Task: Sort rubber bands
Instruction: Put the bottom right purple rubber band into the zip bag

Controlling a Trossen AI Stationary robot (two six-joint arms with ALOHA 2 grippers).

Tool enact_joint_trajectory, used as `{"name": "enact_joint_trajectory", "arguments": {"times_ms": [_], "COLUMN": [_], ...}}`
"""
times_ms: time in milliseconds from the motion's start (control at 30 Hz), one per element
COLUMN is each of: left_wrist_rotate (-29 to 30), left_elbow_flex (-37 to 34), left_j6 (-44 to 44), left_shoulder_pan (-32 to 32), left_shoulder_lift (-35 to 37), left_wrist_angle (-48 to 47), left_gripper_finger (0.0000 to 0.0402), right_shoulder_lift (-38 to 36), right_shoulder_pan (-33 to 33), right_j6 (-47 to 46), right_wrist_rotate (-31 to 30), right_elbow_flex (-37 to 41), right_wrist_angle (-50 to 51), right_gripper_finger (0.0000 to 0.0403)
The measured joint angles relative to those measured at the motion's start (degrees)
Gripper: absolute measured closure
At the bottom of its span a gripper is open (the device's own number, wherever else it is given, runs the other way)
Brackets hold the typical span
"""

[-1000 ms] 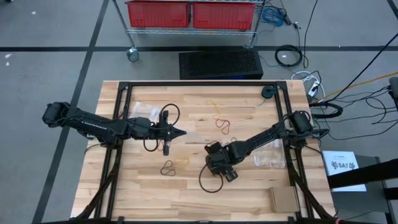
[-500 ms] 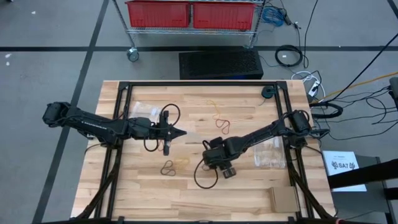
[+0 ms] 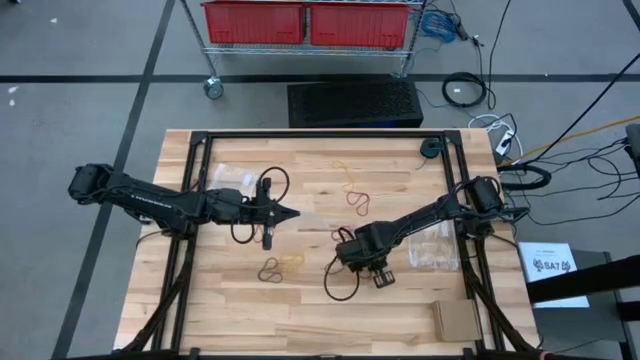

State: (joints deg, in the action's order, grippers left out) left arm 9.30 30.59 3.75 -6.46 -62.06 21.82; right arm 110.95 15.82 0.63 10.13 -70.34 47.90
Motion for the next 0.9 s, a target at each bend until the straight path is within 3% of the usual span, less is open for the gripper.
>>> {"name": "enact_joint_trajectory", "arguments": {"times_ms": [233,467,900], "left_wrist_rotate": [0.0,0.0,0.0], "left_elbow_flex": [0.0,0.0,0.0], "left_j6": [0.0,0.0,0.0], "left_shoulder_pan": [0.0,0.0,0.0], "left_shoulder_lift": [0.0,0.0,0.0], "left_wrist_angle": [0.0,-0.1,-0.1], "left_gripper_finger": [0.0401,0.0401,0.0401], "right_shoulder_lift": [0.5,2.5,-1.9], "right_shoulder_pan": [0.6,-0.5,1.3], "right_j6": [0.1,0.1,10.2], "right_wrist_rotate": [8.0,8.4,4.7], "right_elbow_flex": [-1.4,-1.4,-1.4], "right_wrist_angle": [-10.9,-20.6,-5.0], "right_gripper_finger": [0.0402,0.0403,0.0403]}}
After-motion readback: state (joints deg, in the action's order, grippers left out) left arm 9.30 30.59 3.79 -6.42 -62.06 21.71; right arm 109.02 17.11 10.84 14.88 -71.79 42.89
